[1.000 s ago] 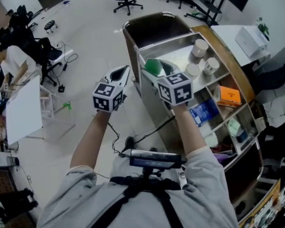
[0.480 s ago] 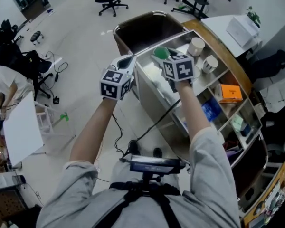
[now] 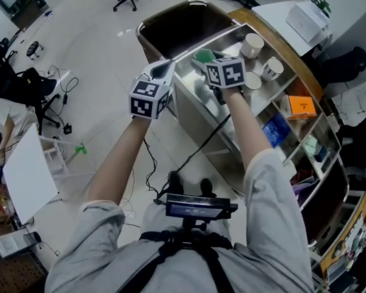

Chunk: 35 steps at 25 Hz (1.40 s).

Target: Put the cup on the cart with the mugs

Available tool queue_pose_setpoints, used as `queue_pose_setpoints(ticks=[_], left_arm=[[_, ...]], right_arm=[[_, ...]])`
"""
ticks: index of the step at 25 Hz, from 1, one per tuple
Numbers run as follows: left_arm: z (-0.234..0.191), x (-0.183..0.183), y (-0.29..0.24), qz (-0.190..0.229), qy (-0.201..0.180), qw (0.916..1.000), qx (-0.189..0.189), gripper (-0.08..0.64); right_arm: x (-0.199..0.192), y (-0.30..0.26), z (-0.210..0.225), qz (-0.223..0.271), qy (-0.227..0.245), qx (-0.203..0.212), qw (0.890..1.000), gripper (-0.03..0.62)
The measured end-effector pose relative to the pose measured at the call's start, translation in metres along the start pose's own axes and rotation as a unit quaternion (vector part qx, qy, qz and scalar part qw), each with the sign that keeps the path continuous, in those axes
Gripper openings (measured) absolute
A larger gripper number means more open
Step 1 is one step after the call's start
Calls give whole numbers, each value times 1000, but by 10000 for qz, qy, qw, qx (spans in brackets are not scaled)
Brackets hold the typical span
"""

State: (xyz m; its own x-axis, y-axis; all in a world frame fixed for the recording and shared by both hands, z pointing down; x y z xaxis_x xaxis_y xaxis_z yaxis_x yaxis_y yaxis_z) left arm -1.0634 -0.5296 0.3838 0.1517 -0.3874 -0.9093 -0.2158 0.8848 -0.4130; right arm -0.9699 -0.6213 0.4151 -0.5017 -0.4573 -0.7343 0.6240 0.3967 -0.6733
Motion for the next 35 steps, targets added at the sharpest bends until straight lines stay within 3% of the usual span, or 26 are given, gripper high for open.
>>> queue_pose_setpoints(ticks=[20,24,35], left_arm=[[-15,-11,7,3,-52,9999,-93,1],[-14,-14,5,-24,-46,9999,-114,2],[-14,-19,13,-125,-29,9999,-63,2]], right_arm=[[-36,-40,12,-426,-63,-100,9990,324],[-38,-41,12,-472,-18,-114,9988,358],[-24,-23,11,-161,-85,-309,9994,376]])
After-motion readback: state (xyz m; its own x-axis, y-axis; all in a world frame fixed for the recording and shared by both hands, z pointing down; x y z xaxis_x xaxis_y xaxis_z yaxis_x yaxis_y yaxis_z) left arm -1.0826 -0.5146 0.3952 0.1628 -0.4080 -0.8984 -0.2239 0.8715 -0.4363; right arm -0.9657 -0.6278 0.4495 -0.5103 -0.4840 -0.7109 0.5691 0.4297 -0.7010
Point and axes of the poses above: the fingertips, and each gripper's own axes: y backward along the fingers, z to its right, x out of its top, the point moved 3 cm from there along y, backward along the fingers, and after that the axes turned 12 degrees about -z, right-handed, at the moved point
